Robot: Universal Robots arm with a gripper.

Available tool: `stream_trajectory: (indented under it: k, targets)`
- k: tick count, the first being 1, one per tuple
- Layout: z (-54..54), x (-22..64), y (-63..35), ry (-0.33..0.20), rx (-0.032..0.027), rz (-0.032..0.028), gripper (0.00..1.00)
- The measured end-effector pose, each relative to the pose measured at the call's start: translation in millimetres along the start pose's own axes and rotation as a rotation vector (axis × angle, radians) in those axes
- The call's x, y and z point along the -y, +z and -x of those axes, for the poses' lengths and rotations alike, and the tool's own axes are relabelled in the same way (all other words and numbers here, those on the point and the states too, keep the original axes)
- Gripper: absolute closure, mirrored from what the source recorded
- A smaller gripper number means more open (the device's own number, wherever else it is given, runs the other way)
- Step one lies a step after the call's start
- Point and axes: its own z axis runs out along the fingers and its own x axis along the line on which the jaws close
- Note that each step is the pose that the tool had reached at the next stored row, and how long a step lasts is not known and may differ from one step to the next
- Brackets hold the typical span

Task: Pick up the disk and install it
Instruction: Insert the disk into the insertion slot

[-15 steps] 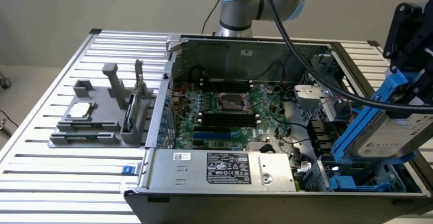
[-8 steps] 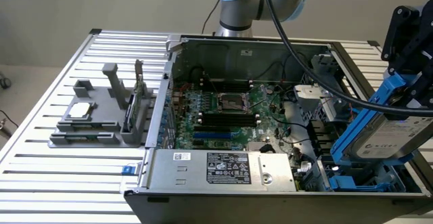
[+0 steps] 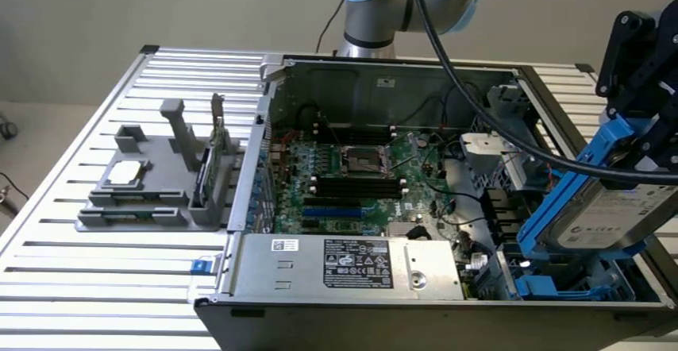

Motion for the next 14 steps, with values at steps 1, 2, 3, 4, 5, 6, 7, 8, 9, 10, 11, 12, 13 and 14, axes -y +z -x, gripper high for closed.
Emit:
stream_trajectory:
  k: [1,2,3,4,5,6,7,8,9,10,11,12,13,14]
  targets:
    - [0.0,-0.1,0.6,0.000,-0.0001,0.0000,0.67]
    - [0.0,-0.2,1.2,0.000,0.0000,0.0000,0.67]
    - [0.0,-0.3,1.9,0.000,0.0000,0.0000,0.67]
    - [0.1,-0.3,2.7,0.000,0.0000,0.0000,0.67]
    - [0.1,-0.4,3.4,0.000,0.0000,0.0000,0.67]
    - [0.1,-0.5,4.2,0.000,-0.0001,0.0000,0.67]
    - [0.1,-0.5,5.1,0.000,0.0000,0.0000,0.67]
    - [0.1,-0.6,5.9,0.000,0.0000,0.0000,0.67]
    - [0.2,-0.8,6.9,0.000,0.0000,0.0000,0.67]
    - [0.2,-0.9,7.9,0.000,-0.0001,0.0000,0.67]
    - [0.2,-0.9,9.0,0.000,-0.0001,0.0000,0.67]
    - [0.2,-1.0,10.2,0.000,-0.0001,0.0000,0.67]
    - [0.3,-1.0,11.3,0.000,0.0000,0.0000,0.67]
    - [0.3,-1.0,12.3,0.000,0.0000,0.0000,0.67]
